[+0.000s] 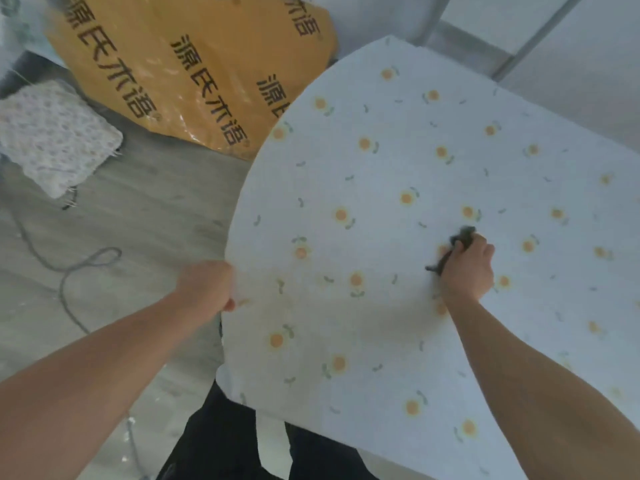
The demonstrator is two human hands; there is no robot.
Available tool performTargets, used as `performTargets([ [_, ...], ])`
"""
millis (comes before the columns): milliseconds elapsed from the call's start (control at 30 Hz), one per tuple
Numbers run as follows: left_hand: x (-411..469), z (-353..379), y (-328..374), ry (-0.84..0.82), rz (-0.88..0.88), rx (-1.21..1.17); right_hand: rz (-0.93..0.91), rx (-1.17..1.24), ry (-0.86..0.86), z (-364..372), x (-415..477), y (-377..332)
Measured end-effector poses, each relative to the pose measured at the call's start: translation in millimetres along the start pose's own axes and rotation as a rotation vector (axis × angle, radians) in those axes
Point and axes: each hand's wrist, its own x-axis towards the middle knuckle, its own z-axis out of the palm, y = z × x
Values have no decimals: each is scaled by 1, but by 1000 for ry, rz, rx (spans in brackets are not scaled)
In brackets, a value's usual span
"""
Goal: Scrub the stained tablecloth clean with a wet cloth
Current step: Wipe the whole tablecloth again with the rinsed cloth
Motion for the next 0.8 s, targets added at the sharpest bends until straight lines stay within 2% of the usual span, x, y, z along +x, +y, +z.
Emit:
performTargets([
  [100, 1, 1, 2, -19, -16, -11, 77, 27, 36, 10, 0, -9],
  [200, 2, 5, 1, 25, 5, -4, -52, 101, -25, 32, -34, -67],
  [333, 0, 3, -2, 18, 1, -78, -481, 55, -274, 63, -134, -147],
  [433, -7, 5, -4, 60, -1, -143, -886, -38, -510, 77, -204, -166],
  [467, -10, 6, -7, 84, -6, -155, -1000, -69, -556, 78, -216, -166],
  [533, -12, 9, -8, 102, 7, -185, -1101, -118, -550, 77, -208, -155],
  [600, -14, 12, -11, 91, 24, -240, -975, -140, -460, 71, -175, -142],
  [733, -14, 28, -27, 149, 75, -443, -458, 5, -200, 63, -104, -155],
  [800, -15, 43, -35, 139, 126, -576, -399, -3, -170, 70, -102, -179],
])
